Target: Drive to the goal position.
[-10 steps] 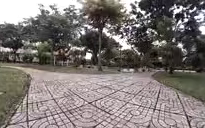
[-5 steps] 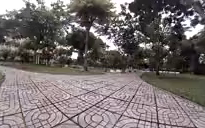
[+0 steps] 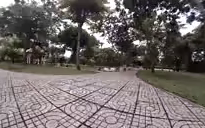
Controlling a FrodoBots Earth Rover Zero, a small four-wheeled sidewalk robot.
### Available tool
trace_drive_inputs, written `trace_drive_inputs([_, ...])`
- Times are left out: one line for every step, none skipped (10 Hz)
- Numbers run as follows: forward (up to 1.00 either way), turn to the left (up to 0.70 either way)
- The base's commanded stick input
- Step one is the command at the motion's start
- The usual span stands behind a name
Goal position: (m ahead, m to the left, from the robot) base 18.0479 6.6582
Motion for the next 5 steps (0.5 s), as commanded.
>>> trace_drive_inputs([1.00,0.00])
trace_drive_inputs([1.00,0.00])
trace_drive_inputs([1.00,0.00])
trace_drive_inputs([1.00,0.00])
trace_drive_inputs([1.00,0.00])
